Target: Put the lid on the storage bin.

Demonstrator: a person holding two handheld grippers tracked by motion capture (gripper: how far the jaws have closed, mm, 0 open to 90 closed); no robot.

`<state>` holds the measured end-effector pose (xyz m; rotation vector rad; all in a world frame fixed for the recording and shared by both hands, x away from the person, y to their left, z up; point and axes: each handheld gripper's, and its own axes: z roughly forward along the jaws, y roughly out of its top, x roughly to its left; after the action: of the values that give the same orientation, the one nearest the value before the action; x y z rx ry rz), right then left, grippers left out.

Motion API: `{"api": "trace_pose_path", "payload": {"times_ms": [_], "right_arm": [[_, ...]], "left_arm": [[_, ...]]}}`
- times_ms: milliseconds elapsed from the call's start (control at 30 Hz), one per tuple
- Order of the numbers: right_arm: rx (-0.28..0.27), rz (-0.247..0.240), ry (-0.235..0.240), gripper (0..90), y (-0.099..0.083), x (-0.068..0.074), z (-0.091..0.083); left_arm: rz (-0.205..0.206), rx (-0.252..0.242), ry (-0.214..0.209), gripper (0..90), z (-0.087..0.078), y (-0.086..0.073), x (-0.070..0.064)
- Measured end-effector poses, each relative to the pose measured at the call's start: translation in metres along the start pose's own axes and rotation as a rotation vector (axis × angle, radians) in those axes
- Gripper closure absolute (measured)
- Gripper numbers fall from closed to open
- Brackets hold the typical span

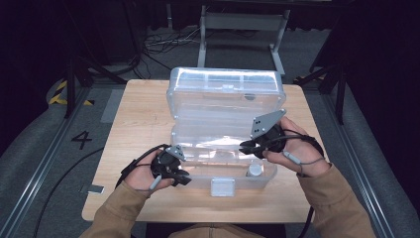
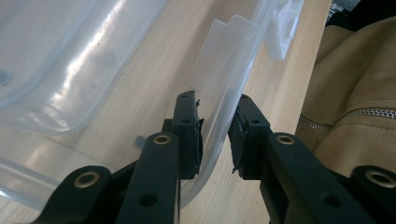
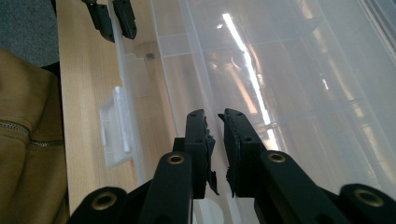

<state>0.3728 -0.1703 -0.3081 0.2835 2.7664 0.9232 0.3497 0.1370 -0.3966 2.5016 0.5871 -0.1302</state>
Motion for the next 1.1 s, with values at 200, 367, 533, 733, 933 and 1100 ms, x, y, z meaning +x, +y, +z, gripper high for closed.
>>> {"api": "trace_pose_path", "payload": {"times_ms": [200, 367, 533, 733, 933, 1100], "right_arm": [[0.000, 0.012, 0.010, 79.7, -0.001, 0.001, 0.001], [-0.003, 0.014, 0.006, 78.9, -0.002, 0.003, 0.001], [-0.008, 0.018, 0.006, 78.8, -0.003, 0.003, 0.001], [-0.004, 0.023, 0.010, 78.3, -0.005, 0.004, 0.002], [-0.014, 0.032, 0.020, 77.4, -0.007, 0.004, 0.001], [-0.101, 0.056, 0.023, 79.1, -0.009, 0.003, -0.012]], "left_arm": [[0.004, -0.001, 0.003, 74.2, 0.000, 0.000, 0.000], [0.005, -0.006, 0.010, 74.2, 0.000, -0.001, -0.001], [0.022, -0.016, 0.017, 74.3, 0.000, -0.002, -0.002], [0.057, -0.028, 0.046, 74.8, 0.001, -0.004, -0.005], [0.063, -0.037, 0.052, 74.9, 0.002, -0.005, -0.006], [0.066, -0.039, 0.055, 74.9, 0.002, -0.005, -0.006]]}}
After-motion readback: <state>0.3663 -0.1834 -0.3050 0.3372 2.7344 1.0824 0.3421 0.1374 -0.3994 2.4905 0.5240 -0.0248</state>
